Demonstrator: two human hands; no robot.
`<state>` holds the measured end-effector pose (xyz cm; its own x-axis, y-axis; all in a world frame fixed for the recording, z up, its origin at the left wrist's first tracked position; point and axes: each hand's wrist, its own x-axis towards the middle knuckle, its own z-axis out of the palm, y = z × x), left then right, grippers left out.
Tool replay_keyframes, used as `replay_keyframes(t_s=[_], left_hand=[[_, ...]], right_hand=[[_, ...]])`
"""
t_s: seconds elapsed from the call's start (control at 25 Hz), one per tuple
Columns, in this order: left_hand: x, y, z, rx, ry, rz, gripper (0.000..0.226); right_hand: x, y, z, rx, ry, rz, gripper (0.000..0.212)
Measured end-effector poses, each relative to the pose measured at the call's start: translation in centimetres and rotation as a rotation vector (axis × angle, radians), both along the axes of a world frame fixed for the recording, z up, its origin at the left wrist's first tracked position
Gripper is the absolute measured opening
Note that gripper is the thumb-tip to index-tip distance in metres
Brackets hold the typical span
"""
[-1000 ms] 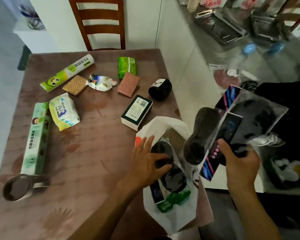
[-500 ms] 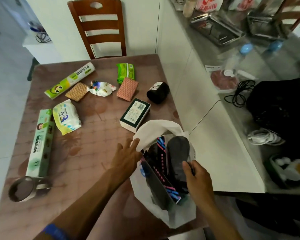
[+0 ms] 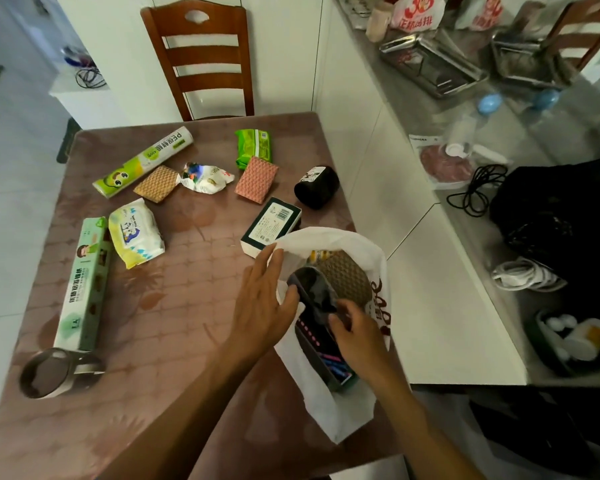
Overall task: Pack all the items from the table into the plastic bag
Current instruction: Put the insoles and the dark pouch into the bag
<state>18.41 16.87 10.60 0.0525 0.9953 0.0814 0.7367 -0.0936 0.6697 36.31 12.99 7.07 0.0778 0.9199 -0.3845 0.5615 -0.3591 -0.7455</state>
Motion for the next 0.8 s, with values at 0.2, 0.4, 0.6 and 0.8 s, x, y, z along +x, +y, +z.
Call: replay_keyframes(t_s=[0.2, 0.4, 0.6, 0.8], left_hand=[[-1.1, 0.9, -0.9, -0.088, 0.322, -0.051, 0.054], [1.1, 4.3, 0.0, 0.202, 0.428, -0.211, 0.041], [2.6, 9.0, 0.0, -0.229, 0.933, -0.382, 0.067], [1.9, 10.5, 1.9, -0.142, 0.412, -0.349, 0.057]], right_hand=[[4.3, 2.2, 0.0, 0.169, -0.306, 0.014, 0.033], [5.5, 7.6, 0.7, 0.253, -0.730, 0.068, 0.050], [7.5, 11.8, 2.1, 0.125, -0.128, -0.153, 0.030], [10.3, 11.0, 4.4, -0.001, 0.233, -0.307, 0.040]])
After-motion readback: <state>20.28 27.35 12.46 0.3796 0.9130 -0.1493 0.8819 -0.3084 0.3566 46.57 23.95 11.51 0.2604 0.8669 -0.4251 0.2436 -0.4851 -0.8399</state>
